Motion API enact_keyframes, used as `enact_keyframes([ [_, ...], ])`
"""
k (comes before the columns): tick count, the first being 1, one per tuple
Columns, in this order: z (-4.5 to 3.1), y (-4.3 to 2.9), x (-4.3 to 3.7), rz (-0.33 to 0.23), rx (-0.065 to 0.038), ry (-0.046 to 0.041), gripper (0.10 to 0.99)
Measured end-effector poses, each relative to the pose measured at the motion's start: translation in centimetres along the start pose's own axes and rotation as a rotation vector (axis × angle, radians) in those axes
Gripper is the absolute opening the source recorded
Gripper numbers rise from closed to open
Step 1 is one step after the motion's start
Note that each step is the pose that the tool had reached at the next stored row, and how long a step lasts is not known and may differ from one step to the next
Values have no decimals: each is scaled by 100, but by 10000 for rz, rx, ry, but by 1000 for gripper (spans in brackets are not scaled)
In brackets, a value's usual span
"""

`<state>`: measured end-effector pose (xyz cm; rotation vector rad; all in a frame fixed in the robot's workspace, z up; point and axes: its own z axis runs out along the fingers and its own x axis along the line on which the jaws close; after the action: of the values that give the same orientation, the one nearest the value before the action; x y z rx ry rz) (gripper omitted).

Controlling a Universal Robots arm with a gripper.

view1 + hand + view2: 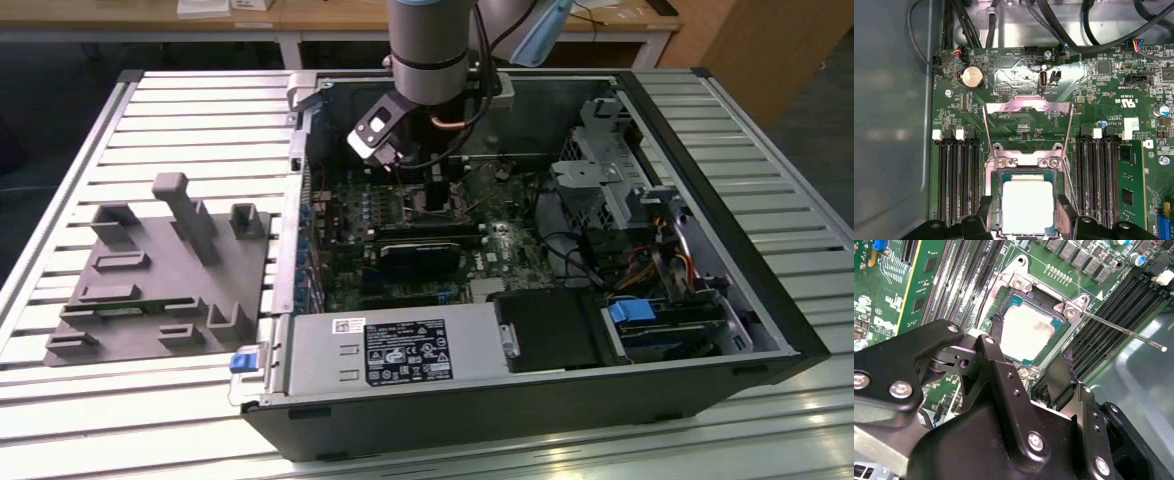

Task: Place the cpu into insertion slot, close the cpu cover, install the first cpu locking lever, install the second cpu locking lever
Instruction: 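Place the cpu into insertion slot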

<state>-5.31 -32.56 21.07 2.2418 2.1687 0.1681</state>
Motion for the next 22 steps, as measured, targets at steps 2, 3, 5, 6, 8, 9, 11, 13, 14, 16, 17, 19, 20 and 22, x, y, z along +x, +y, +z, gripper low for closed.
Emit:
enact_keyframes([
  [2,0,0,0,1,1,-1,612],
  [3,0,0,0,1,1,-1,612],
  [5,0,0,0,2,0,-1,533],
  [6,0,0,0,3,1,-1,471],
  [8,0,0,0,4,1,-2,412],
  [9,0,0,0,4,1,-1,412],
  [11,0,0,0,5,1,-2,298],
  [13,0,0,0,6,0,-2,239],
  [14,0,0,0,7,0,-2,180],
  [16,0,0,0,7,0,-2,122],
  [17,0,0,0,8,0,-2,106],
  [19,0,0,0,9,0,-2,106],
  [20,0,0,0,10,0,-2,106],
  [22,0,0,0,10,0,-2,106],
])
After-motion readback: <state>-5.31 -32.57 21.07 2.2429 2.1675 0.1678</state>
